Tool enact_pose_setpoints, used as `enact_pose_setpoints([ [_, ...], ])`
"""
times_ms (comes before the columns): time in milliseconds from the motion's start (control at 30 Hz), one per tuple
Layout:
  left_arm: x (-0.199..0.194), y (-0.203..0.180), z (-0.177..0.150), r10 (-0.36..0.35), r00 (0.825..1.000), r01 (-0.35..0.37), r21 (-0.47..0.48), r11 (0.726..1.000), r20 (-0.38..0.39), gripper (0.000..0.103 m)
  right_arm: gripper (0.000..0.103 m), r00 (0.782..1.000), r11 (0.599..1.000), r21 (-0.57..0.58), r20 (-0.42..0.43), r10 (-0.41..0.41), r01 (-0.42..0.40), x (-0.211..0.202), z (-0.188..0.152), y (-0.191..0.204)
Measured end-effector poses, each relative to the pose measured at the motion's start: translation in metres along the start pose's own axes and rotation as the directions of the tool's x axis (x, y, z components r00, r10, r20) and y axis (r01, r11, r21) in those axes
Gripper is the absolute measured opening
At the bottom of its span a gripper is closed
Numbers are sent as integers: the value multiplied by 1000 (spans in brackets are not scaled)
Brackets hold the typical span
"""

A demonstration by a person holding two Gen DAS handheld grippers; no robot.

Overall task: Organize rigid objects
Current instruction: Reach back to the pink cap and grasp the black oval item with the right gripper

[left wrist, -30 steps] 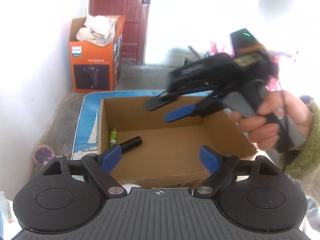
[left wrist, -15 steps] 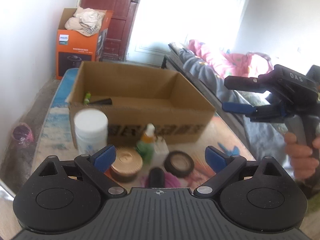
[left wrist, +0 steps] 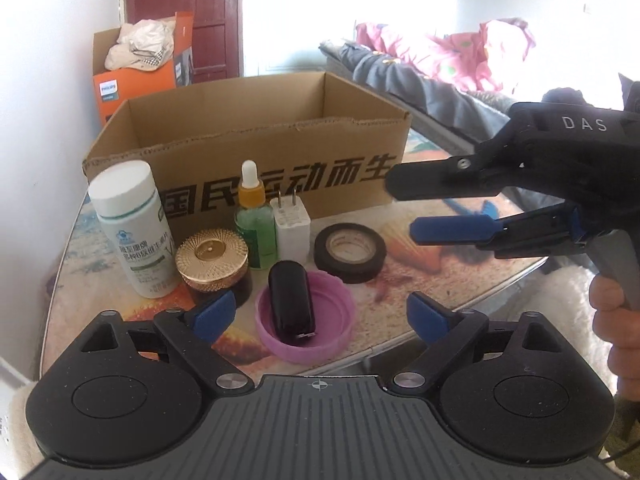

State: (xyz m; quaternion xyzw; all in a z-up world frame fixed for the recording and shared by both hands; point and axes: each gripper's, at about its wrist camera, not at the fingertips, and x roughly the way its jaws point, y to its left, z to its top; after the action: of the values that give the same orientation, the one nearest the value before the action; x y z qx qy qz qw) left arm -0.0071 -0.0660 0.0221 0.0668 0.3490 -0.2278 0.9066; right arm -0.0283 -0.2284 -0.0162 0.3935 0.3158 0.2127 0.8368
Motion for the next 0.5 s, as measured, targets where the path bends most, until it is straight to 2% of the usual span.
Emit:
enact_pose_setpoints([
  [67,5,-1,0,7,1000,-7,-3,1000,-19,72,54,1000,1000,-11,-24,8,-8,10,-4,2],
  [167,11,-4,-1,38,999,-38,15,999,-16,64,47,998,999,-43,-58,-2,-1,25,-9,7],
  [267,15,-4,0,72,997,-71,37,997,-14,55,42,997,994,-104,-60,-51,45,38,-10,13],
  [333,19,-3,-1,85,996,-84,48,995,-18,52,42,994,983,-158,-55,-99,89,47,-10,17],
  [433,25,-1,-4,94,995,-92,64,994,-29,36,42,985,962,-236,-70,-161,140,62,-10,23],
  [500,29,0,-6,94,995,-91,69,993,-40,30,42,980,958,-249,-100,-172,143,70,-11,25],
])
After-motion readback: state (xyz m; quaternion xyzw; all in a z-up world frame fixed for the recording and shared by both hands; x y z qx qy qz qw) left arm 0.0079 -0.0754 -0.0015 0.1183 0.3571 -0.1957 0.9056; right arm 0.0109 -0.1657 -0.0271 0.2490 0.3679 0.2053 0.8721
